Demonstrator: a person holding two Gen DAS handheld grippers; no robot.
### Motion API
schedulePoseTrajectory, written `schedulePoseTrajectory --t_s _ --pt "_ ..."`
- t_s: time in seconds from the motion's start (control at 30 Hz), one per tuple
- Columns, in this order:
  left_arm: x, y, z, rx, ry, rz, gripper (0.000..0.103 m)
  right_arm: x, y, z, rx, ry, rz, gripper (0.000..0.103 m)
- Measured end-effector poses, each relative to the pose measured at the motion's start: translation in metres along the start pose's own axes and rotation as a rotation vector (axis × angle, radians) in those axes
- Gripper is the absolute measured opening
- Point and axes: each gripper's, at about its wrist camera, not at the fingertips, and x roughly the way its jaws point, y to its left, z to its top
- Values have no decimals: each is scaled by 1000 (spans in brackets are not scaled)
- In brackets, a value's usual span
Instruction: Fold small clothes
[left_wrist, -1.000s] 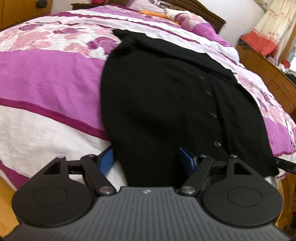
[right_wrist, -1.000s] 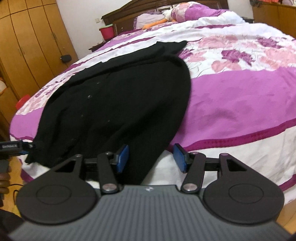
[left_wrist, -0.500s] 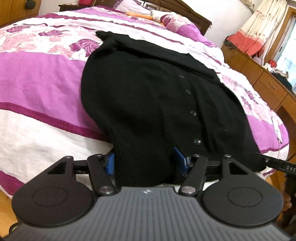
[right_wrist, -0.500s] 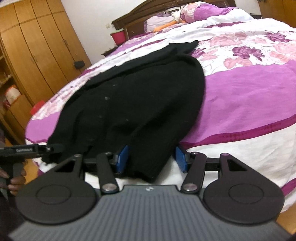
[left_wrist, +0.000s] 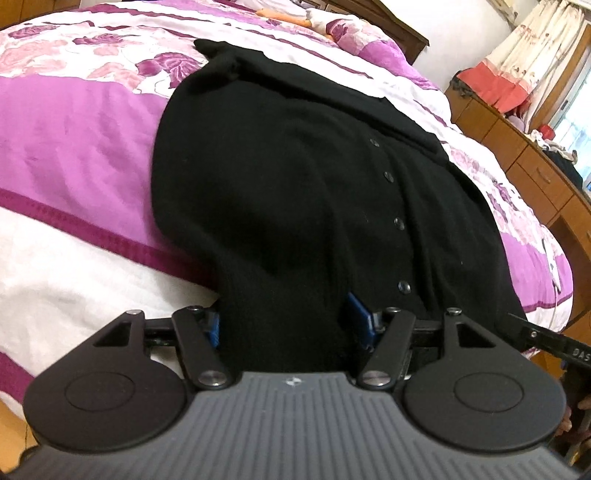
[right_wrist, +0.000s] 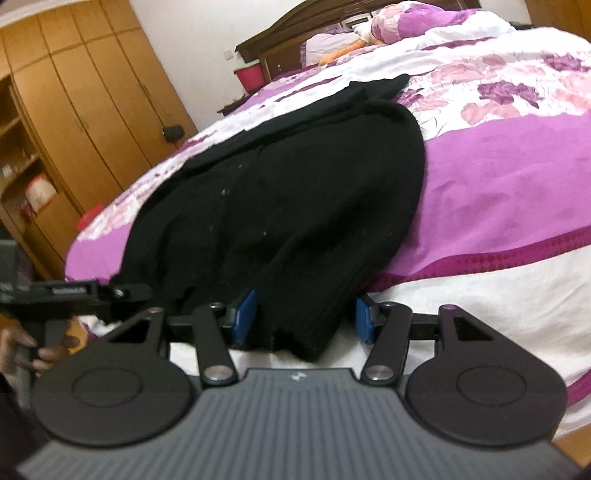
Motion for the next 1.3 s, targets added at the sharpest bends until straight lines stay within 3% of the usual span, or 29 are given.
schedulePoseTrajectory --t_s 0.17,0.47,0.5,0.53,0.57,0.6,0.63,0.8,1.03,1.3 --pt "-8 0 -4 -33 -22 -78 54 -1 -6 2 90 -22 70 57" --pt "9 0 -4 -54 -40 -106 53 1 -4 -7 9 -18 69 56" --pt "8 0 -4 -54 -42 -110 50 1 -4 -6 21 -16 71 56" --pt "7 -1 -4 -52 -46 -113 32 0 -4 -5 28 -15 72 55" --pt "5 0 -4 -58 -42 -120 20 -1 -3 -3 27 -19 64 49" --pt "3 1 -3 -79 -36 -136 17 -2 -1 -2 20 -23 54 25" --pt "1 2 -2 -94 -42 -151 14 -2 0 0 16 -23 47 11" --pt "-29 -3 11 -111 -138 -242 12 -15 5 14 30 -91 107 9" --pt "-59 -12 43 -173 -264 -285 11 -41 16 54 42 -255 182 9" --pt "-73 -36 105 -150 -403 -254 11 -39 28 108 34 -439 158 9"
